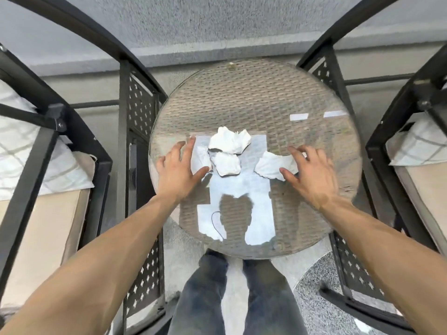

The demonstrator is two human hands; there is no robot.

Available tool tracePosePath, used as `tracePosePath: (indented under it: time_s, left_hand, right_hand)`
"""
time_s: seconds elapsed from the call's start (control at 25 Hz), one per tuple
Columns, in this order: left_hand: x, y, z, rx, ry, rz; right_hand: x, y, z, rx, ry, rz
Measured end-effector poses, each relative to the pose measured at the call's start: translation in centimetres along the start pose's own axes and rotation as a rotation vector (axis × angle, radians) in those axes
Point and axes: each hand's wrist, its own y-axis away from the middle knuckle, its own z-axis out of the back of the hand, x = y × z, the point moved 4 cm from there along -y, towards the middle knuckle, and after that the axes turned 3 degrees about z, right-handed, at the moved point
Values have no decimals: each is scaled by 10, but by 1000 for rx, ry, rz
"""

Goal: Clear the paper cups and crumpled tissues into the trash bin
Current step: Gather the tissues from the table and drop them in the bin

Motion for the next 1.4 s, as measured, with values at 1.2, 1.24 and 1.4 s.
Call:
tracePosePath:
  time_s: [1.2, 1.24, 1.4]
  left_hand:
    - [-71, 5, -30, 290, -24, -270]
    - [-71, 5, -31, 292, -34, -272]
    - [-69, 5, -32, 261, -12, -298]
  right_hand:
    - [97, -84, -23, 141, -234, 247]
    - [101, -91, -29, 205, -172, 264]
    - [107, -105, -38, 225, -67, 269]
